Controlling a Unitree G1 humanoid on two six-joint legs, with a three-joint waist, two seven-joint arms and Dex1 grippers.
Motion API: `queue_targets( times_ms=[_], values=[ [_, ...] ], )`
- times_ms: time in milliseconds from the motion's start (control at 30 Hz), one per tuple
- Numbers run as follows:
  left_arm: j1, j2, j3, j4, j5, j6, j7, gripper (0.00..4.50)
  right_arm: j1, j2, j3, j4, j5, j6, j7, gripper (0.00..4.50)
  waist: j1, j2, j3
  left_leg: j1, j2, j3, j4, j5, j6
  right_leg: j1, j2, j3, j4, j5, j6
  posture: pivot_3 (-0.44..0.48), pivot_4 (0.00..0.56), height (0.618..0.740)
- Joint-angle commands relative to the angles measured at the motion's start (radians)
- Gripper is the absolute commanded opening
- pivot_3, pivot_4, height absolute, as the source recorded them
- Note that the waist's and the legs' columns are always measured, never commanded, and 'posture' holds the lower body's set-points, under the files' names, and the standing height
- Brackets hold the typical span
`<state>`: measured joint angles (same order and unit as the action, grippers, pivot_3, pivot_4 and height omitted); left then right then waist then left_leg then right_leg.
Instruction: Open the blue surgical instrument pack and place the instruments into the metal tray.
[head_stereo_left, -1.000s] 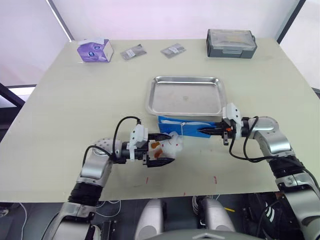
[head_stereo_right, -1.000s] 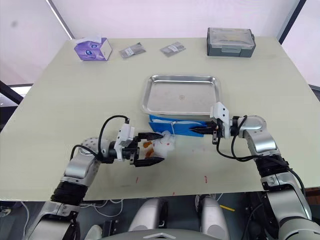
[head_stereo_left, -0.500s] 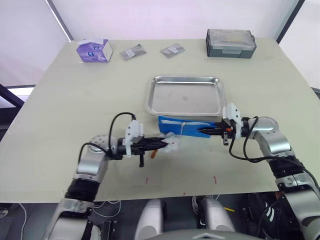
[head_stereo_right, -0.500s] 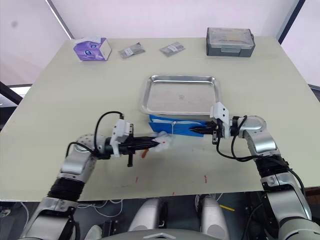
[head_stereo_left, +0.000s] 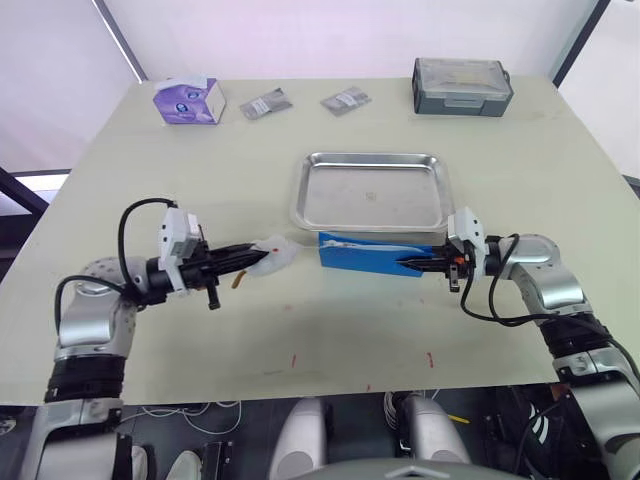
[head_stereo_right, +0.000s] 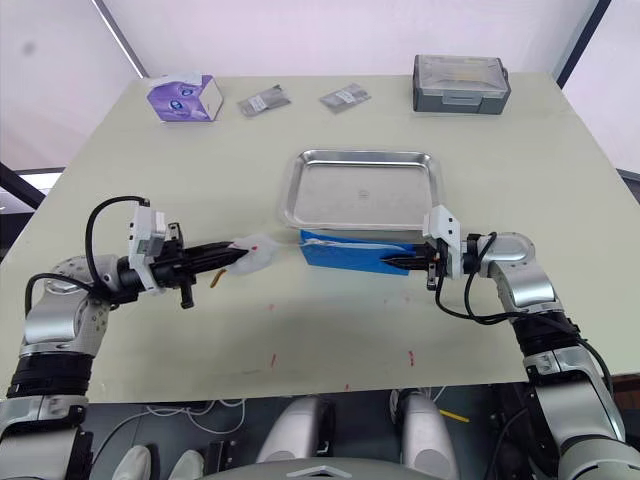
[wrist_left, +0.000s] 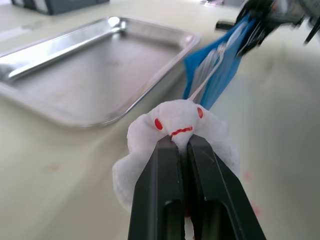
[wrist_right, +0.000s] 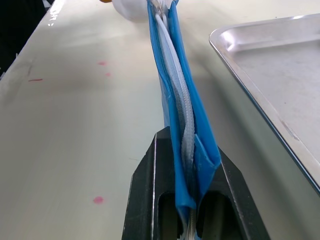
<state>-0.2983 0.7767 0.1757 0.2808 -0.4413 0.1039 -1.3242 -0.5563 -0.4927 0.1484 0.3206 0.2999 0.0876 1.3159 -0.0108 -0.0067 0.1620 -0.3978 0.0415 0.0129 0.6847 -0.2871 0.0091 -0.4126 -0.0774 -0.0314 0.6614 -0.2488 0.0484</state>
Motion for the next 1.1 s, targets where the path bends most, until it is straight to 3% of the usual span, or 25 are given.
queue_targets(
  times_ms=[33, 333, 767, 1100],
  values=[
    [-0.017, 0.014, -0.001, 0.068, 0.064, -0.063, 0.037, 0.03, 0.000, -0.007, -0.029, -0.031, 0.024, -0.014, 0.011, 0.00, 0.001, 0.000, 0.000, 0.000, 0.000, 0.000, 0.000, 0.000, 0.000, 0.000, 0.000, 0.000, 0.000, 0.000, 0.000, 0.000, 0.150, 0.727],
    [-0.009, 0.016, -0.057, 0.150, 0.152, -0.096, 0.071, 0.03, -0.002, -0.011, -0.038, -0.033, 0.029, -0.011, 0.011, 0.00, 0.001, 0.000, 0.000, 0.000, 0.000, 0.000, 0.000, 0.000, 0.000, 0.000, 0.000, 0.000, 0.000, 0.000, 0.000, 0.000, 0.150, 0.727],
    [0.006, -0.081, -0.129, 0.156, 0.176, -0.101, 0.089, 0.03, 0.004, 0.004, -0.087, -0.125, 0.116, 0.069, -0.018, 0.00, 0.022, 0.003, -0.002, 0.001, -0.001, 0.001, 0.000, 0.000, 0.000, 0.001, -0.001, 0.000, 0.001, 0.000, 0.000, 0.000, 0.150, 0.727],
    [0.019, -0.098, -0.135, 0.147, 0.175, -0.094, 0.096, 0.03, 0.000, 0.034, -0.168, -0.287, 0.299, 0.264, -0.086, 0.00, 0.026, 0.004, -0.003, 0.001, -0.001, 0.001, 0.000, 0.000, 0.000, 0.001, -0.001, 0.000, 0.001, 0.000, 0.000, 0.000, 0.150, 0.727]
  ],
)
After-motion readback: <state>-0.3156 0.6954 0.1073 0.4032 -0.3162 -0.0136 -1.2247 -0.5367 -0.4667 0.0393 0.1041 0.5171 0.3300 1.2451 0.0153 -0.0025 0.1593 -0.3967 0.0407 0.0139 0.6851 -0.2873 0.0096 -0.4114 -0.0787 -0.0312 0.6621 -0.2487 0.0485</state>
